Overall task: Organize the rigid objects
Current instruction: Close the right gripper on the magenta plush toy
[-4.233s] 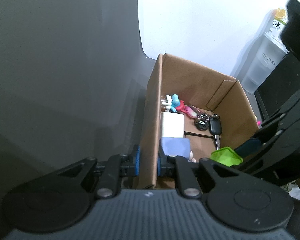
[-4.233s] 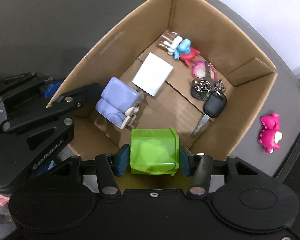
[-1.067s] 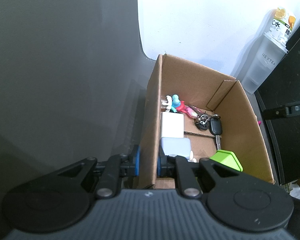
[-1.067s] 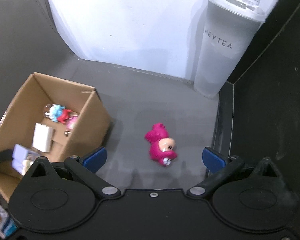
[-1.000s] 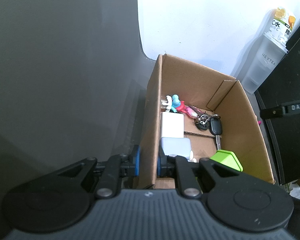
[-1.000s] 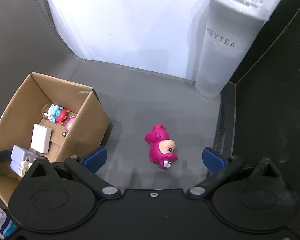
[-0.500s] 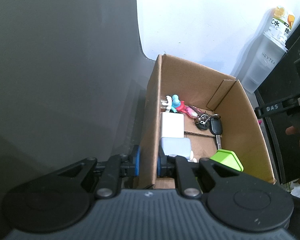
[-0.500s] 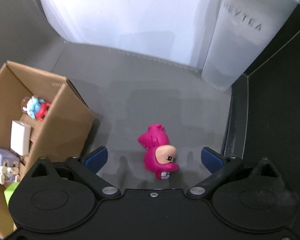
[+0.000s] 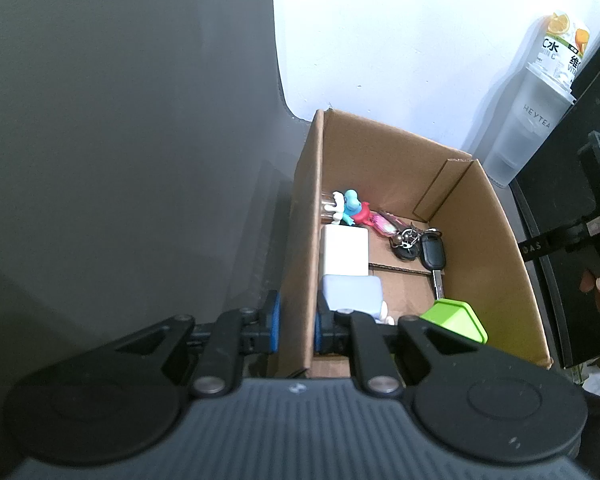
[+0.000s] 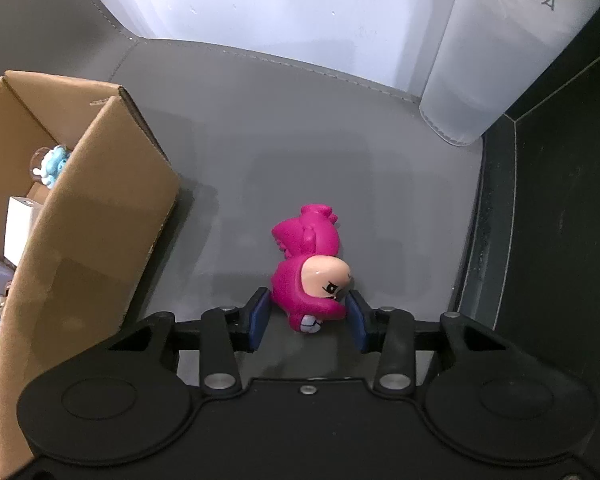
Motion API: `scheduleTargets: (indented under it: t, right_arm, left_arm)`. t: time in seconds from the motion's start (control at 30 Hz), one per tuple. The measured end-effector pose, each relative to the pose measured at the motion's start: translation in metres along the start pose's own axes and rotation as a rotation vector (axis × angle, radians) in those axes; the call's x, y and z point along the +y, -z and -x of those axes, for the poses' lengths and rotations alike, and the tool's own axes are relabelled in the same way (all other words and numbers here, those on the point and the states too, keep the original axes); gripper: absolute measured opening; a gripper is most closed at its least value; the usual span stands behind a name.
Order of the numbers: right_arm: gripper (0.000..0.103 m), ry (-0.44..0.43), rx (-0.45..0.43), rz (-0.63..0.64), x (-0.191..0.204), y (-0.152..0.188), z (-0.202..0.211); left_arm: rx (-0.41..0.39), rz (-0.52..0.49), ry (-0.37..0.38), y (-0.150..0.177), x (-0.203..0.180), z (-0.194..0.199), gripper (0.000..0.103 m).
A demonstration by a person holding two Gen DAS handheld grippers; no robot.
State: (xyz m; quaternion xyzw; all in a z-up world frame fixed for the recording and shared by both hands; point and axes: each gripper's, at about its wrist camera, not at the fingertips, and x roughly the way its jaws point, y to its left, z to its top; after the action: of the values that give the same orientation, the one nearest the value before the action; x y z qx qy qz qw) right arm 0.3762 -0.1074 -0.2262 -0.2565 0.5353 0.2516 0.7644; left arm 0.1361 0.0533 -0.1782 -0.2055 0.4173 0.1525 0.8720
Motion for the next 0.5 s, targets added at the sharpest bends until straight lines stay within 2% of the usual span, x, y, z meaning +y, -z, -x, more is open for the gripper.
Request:
scheduleTargets:
  t: [0.5]
  right_arm:
    - [0.040,-0.045,-0.047,-0.080,-0.005,0.018,0.032]
  left_arm:
    - [0.001,0.002,0.002,-0.001,0.001,0.000,0.014]
